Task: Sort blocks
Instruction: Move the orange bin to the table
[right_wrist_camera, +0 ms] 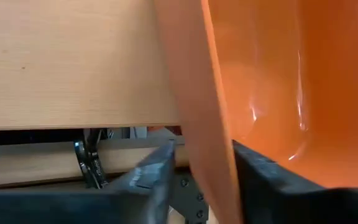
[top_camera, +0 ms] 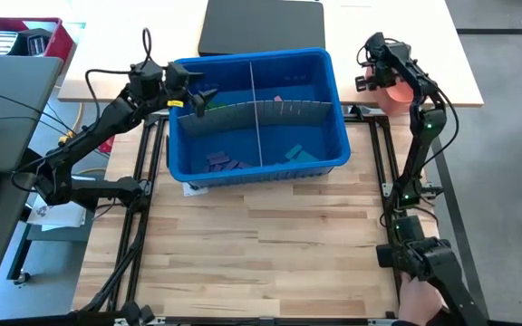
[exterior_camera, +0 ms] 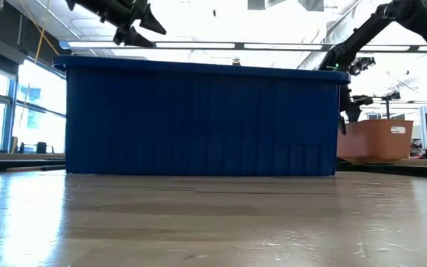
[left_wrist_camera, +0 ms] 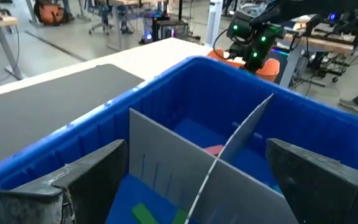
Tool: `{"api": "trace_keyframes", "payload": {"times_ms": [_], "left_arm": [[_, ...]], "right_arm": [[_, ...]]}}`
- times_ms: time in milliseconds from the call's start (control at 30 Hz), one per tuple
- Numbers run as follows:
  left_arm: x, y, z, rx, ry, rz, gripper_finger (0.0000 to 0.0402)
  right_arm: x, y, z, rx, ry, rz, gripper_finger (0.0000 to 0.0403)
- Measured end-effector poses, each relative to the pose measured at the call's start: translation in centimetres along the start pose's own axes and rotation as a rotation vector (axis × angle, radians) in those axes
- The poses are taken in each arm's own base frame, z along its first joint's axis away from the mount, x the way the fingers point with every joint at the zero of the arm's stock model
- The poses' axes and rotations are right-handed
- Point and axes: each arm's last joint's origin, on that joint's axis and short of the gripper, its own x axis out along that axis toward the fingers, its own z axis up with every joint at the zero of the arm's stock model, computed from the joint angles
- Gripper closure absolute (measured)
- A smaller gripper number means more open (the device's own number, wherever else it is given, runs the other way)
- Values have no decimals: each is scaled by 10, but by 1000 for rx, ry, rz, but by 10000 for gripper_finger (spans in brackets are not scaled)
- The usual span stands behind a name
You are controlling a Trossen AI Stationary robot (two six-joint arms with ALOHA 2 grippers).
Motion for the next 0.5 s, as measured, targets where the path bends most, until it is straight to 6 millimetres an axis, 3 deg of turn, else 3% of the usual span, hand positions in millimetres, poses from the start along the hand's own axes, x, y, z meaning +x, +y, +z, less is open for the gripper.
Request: {"api": "trace_keyframes", "payload": {"times_ms": [200,333,500], "left_arm": [[0,-2,-2,9,19,-8,25],[-1,-4,-1,20,8,-17,25],[-5,-12,5,52,-41,-42,25]], "right_arm": [[-2,0,0,-2,-7,0,391],[-27,-3,1,23,-81,-35,394],[-81,1,-3,-14,-281,-21,399]]}}
